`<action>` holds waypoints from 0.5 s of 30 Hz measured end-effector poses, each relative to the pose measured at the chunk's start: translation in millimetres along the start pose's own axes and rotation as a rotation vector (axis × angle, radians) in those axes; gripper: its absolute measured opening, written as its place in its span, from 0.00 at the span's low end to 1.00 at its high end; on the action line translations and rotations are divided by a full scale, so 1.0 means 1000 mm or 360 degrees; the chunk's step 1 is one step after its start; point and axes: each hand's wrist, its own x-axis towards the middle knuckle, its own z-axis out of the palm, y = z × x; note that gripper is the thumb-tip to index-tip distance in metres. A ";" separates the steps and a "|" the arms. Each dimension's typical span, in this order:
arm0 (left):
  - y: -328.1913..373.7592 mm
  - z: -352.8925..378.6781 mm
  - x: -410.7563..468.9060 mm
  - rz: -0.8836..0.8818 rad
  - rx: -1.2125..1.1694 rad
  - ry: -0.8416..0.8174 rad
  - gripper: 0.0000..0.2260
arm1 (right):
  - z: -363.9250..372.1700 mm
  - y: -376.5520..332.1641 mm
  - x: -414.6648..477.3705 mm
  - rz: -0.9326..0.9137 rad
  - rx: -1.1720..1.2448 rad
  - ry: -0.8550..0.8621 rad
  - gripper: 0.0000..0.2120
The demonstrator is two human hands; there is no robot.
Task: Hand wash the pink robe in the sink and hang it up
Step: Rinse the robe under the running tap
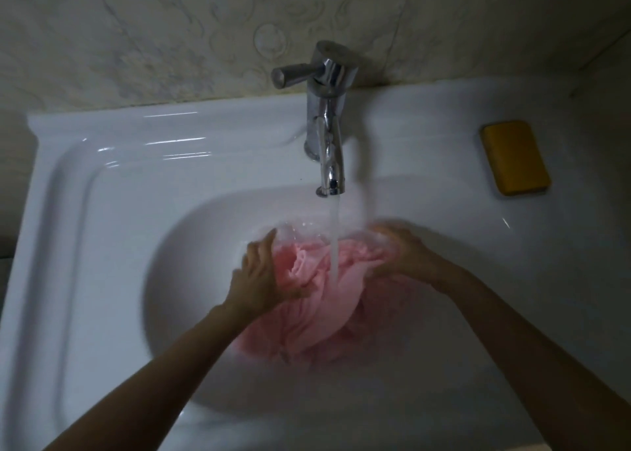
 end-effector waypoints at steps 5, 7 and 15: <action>0.003 0.050 -0.019 0.0531 0.0542 -0.0040 0.51 | 0.054 -0.010 -0.015 0.0401 0.0283 0.0763 0.44; 0.009 0.069 -0.021 0.0532 0.0682 -0.0042 0.50 | 0.084 -0.015 -0.013 0.0380 0.0199 0.0844 0.43; 0.031 0.100 -0.025 0.0839 -0.0042 -0.0143 0.30 | 0.129 -0.008 0.008 -0.0159 -0.0641 0.1128 0.13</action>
